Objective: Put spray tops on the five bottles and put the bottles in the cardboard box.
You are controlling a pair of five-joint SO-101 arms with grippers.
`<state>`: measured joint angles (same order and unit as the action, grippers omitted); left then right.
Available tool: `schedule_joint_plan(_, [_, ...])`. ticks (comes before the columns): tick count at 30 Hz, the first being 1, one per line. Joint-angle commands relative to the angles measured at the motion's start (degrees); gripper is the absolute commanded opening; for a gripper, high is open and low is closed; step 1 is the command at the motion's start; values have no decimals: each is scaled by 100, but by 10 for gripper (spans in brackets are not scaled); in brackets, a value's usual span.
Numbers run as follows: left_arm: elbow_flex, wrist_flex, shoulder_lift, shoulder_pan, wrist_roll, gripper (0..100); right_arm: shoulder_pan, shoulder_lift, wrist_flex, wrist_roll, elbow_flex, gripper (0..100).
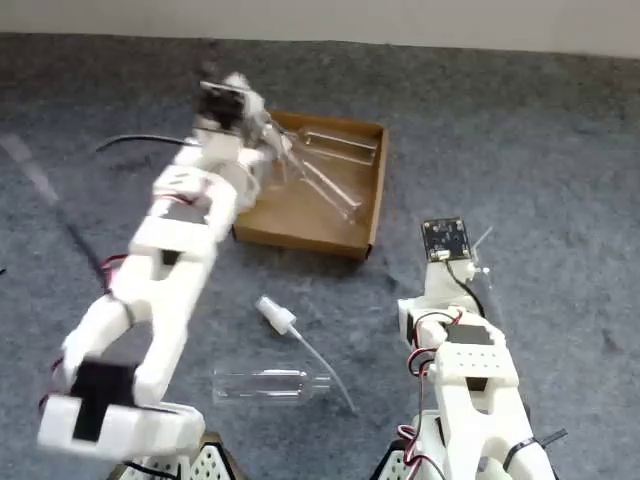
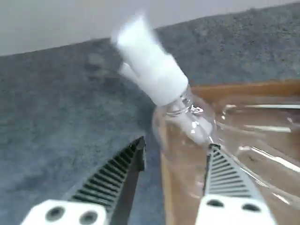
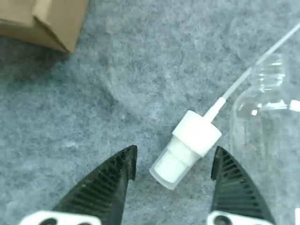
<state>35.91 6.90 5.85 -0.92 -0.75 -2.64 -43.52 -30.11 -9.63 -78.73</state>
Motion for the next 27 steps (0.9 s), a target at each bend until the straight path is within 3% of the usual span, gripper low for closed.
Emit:
schedule_joint_plan(1, [-541, 615, 1262, 497, 0, 3, 31, -145, 110, -53, 13, 221])
schedule_joint_plan(7, [-769, 923, 1446, 971, -9, 3, 40, -145, 110, -53, 13, 221])
schedule_joint_plan(15, [-356, 923, 1446, 1015, -9, 5, 40, -145, 110, -53, 13, 221])
schedule_joint_plan(27, [1859, 923, 1490, 1112, -9, 5, 40, -119, 84, -53, 40, 221])
